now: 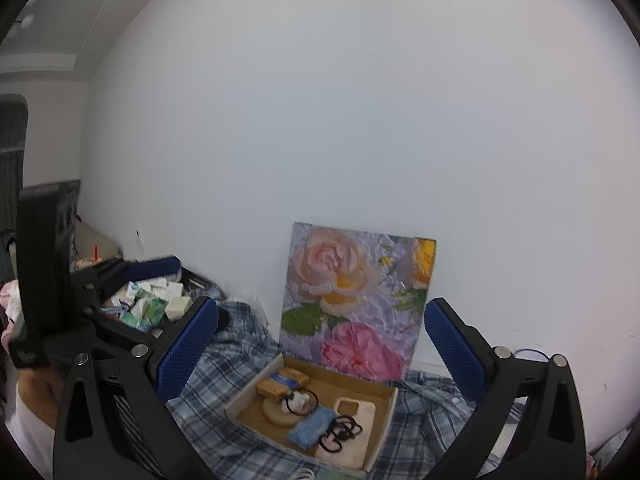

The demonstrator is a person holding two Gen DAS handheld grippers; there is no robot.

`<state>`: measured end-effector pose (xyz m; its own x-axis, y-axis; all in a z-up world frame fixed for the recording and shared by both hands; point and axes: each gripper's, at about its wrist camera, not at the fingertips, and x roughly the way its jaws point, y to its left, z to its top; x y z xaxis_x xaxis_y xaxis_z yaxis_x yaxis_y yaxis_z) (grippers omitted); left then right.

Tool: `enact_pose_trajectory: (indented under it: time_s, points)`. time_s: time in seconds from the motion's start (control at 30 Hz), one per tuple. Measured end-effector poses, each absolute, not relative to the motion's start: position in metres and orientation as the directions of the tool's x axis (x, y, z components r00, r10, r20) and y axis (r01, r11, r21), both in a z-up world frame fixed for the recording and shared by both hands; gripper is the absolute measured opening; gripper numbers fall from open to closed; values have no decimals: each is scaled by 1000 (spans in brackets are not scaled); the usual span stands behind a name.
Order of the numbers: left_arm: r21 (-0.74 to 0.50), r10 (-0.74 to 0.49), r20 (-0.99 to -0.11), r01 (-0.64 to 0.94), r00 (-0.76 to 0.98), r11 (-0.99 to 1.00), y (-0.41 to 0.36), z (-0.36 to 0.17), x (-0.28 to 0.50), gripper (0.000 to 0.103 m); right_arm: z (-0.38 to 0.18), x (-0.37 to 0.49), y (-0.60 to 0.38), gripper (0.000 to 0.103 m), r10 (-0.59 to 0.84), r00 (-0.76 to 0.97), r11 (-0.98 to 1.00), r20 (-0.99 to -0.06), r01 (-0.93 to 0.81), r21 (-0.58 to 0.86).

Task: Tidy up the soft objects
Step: 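Raise both tools out of the box and back away, then reach down and grasp the coiled white USB cable with the left tool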

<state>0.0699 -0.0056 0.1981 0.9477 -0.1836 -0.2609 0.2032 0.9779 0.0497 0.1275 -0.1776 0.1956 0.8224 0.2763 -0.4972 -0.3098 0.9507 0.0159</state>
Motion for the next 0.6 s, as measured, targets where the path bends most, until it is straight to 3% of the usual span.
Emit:
enact_pose_trajectory:
  time_s: [0.2, 0.6]
  points:
    - [58, -198, -286, 223, 938, 973, -6, 178, 61, 103, 183, 112, -184, 103, 272, 805, 950, -528, -313, 11]
    - [47, -242, -418, 287, 876, 957, -16, 121, 65, 103, 132, 88, -196, 103, 311, 726, 930, -613, -364, 40]
